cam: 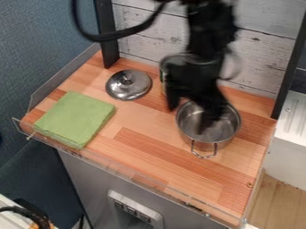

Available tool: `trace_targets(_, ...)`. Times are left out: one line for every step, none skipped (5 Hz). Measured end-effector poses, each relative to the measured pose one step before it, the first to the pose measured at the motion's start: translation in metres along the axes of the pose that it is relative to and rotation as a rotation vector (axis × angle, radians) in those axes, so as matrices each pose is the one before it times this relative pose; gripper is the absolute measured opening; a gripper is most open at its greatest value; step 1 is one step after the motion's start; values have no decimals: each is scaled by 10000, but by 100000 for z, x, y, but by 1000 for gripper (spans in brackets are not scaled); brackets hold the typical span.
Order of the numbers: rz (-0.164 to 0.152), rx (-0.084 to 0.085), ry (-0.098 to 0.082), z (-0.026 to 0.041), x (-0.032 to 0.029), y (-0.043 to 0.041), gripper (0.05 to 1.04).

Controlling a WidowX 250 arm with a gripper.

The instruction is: Move the green cloth to the centre of the table

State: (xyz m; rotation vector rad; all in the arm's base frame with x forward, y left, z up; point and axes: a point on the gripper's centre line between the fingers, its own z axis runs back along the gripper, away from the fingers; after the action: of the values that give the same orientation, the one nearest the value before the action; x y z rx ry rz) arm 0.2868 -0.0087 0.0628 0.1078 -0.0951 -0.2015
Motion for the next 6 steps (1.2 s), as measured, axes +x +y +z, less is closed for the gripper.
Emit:
trace_targets(150, 2, 47, -404, -2149, 3092, 1001)
trace_targets(315, -39, 217, -1136, -2595, 4162, 1001)
trace_targets(315, 238, -102, -404, -1625, 3517, 1001)
trace_targets(435, -20, 218, -1882, -1258, 2235, 1001)
trace_targets(39, 177, 136, -1729, 332, 1890, 1001)
trace_targets(0, 109, 215, -746, 337, 1079, 1001)
